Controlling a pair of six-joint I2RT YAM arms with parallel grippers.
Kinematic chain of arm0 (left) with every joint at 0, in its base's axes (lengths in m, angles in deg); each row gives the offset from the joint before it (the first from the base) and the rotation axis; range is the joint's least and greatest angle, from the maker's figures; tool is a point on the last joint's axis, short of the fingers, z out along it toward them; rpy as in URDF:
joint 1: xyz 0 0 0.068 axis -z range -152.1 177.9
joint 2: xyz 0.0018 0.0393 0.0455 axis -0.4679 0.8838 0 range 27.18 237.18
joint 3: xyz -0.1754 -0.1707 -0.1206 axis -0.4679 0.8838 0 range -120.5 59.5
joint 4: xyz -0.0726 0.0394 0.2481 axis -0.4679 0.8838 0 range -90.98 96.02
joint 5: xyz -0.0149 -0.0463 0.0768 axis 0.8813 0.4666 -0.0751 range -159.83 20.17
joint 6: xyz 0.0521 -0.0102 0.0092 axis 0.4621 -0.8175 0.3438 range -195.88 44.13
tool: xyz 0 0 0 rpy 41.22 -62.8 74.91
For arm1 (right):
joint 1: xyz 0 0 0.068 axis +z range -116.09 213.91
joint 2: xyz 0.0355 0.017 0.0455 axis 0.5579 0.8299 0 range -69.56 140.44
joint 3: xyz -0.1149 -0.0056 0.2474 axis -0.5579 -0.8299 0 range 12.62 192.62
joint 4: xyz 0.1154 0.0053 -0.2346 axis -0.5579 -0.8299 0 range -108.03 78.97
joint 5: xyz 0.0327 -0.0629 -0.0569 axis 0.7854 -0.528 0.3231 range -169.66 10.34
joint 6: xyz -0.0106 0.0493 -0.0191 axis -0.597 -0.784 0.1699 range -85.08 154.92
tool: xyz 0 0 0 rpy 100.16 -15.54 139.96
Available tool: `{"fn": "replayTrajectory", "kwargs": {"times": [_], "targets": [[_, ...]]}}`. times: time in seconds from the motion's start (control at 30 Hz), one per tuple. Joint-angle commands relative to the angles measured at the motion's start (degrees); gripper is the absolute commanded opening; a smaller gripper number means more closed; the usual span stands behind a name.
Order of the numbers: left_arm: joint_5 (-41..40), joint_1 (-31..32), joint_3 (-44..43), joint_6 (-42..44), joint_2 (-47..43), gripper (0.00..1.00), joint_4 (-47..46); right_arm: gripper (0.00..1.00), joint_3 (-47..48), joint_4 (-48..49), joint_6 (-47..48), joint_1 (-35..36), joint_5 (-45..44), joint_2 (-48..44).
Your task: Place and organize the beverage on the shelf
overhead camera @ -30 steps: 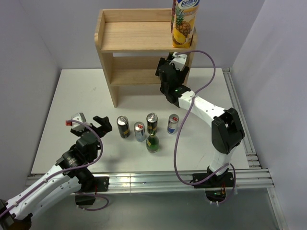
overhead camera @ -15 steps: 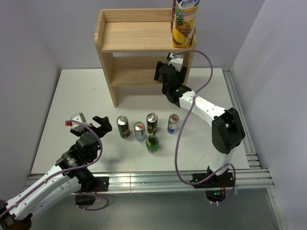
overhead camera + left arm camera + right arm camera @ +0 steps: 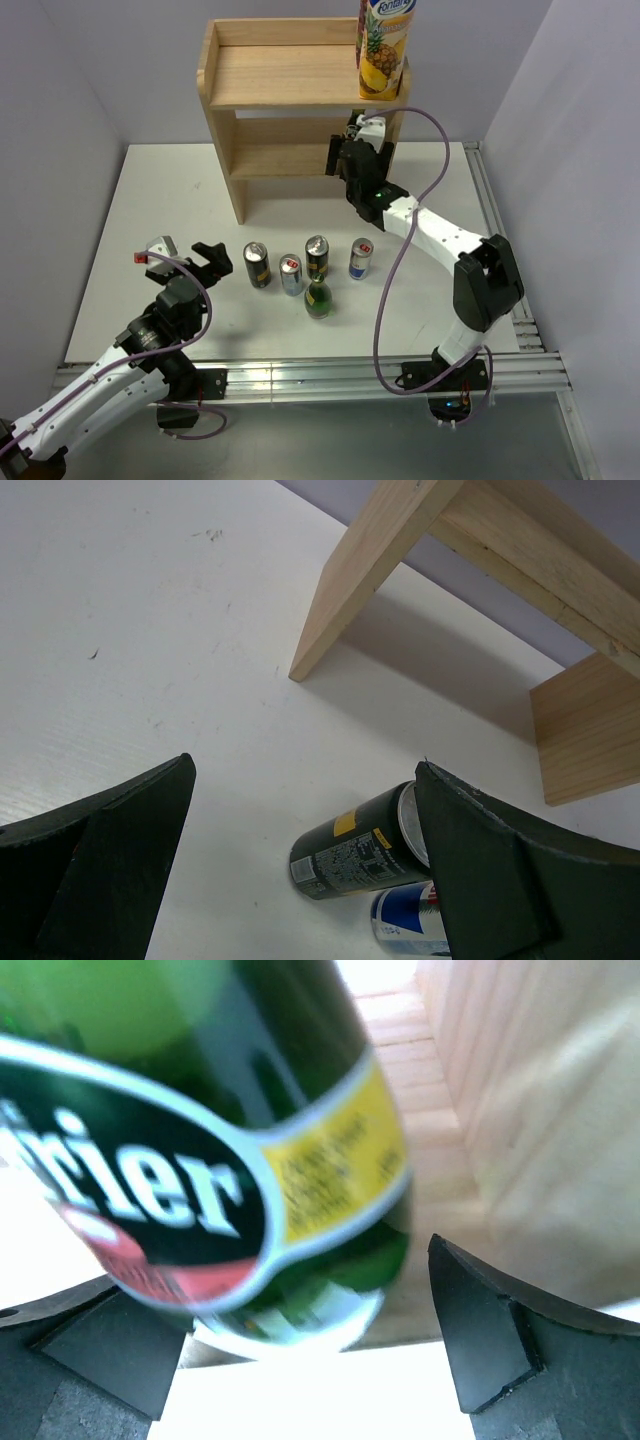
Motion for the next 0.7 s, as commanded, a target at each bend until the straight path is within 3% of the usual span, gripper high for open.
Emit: {"fn": "replayTrajectory", "kwargs": {"times": [0.0,0.47,0.67], "targets": [[-0.28,0.14,0.13,0.63,-0.51,0.99,-0.65,1.0,-1.75,0.67,0.96,0.56,-0.74,-4.42],[-1.16,0.14,0.04,0.19,-0.25,0.99,-0.21,1.0,-6.94,-2.32,-0.09,4.86,-1.71,-12.86],[-1.07,0.14,0.04,0.36,-0.07,0.99,-0.39,1.0,-11.77,-8.12,-4.74,10.39,-4.25,-20.75]]}}
